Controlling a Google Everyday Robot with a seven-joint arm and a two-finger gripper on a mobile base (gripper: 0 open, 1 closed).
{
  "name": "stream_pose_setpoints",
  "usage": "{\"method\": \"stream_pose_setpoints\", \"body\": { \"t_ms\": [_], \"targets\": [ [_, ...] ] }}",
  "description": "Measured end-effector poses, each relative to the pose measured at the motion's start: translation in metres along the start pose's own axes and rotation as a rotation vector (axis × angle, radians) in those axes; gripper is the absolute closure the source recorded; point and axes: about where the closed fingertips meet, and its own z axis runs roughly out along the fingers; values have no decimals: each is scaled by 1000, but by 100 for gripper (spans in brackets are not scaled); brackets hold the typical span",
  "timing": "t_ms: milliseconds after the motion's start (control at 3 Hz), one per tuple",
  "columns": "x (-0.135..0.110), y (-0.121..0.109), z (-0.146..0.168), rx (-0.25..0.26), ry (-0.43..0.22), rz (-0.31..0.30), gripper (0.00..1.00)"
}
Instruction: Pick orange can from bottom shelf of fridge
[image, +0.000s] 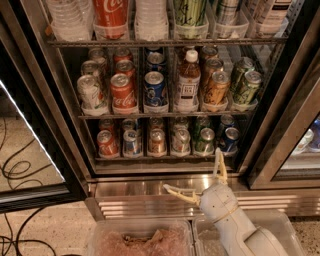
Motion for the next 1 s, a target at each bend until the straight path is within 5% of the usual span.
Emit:
{"method": "stream_pose_setpoints", "body": {
  "t_ms": [1000],
  "targets": [
    [53, 26, 26, -62, 166, 16, 0]
  ]
}}
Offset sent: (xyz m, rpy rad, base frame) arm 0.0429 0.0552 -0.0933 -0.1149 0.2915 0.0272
